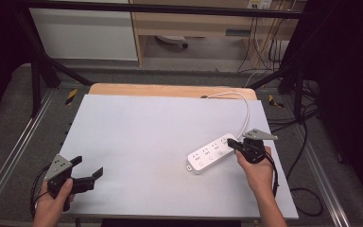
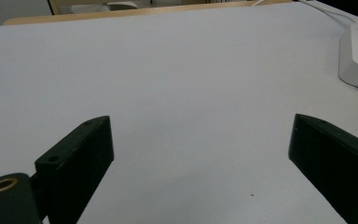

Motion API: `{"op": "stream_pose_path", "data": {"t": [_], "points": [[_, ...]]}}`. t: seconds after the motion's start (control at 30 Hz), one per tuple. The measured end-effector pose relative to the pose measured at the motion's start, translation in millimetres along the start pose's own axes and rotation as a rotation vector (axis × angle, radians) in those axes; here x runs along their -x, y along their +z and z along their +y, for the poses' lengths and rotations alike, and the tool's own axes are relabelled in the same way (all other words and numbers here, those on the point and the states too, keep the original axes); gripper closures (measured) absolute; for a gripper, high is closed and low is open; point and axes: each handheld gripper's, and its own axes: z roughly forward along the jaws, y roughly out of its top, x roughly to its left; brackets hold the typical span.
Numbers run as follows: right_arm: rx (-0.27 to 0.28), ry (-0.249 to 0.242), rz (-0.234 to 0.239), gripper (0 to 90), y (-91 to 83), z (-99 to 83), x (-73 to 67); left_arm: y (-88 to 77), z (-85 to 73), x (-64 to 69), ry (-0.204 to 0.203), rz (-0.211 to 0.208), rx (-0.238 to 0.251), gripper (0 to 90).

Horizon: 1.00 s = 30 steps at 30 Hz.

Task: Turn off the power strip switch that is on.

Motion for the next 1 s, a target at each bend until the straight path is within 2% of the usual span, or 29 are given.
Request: {"op": "stream_pose_path", "data": {"t": [0.5, 1.0], "points": [[-0.069, -0.016, 0.008, 90.0, 13.3, -5.9, -3.4, 0.3, 0.0, 0.1, 0.003, 0.000, -0.005, 6.4], [-0.098, -0.041, 0.015, 90.0, 21.8, -10.0, -10.5, 0.7, 0.0, 0.3, 0.009, 0.000, -0.007, 6.4]]}}
